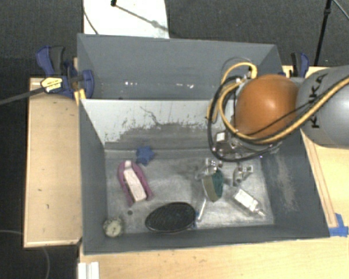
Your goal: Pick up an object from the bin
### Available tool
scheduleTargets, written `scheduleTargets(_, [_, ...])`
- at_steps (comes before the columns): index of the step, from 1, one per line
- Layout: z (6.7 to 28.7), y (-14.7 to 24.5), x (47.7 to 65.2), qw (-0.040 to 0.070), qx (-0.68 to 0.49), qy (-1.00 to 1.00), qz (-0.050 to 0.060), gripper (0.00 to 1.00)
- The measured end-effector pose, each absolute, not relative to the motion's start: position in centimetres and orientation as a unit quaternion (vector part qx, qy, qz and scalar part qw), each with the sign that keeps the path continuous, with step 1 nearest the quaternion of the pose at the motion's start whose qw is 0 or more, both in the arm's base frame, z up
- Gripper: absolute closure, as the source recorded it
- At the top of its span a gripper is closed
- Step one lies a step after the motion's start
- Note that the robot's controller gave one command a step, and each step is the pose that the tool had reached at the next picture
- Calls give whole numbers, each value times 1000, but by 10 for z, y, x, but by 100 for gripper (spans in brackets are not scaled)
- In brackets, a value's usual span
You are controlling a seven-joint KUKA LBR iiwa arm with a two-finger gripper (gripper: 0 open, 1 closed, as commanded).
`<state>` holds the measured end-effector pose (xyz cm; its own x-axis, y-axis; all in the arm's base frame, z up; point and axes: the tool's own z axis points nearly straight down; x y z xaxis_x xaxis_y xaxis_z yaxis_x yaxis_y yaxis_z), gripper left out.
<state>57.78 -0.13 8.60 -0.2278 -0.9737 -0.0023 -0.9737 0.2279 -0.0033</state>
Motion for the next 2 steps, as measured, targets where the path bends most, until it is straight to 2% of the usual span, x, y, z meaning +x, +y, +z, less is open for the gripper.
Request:
scheduleTargets(1, [87,1,578,2,-619,785,1,100])
scheduleTargets(2, [229,-1,583,4,-608,794,-3,100])
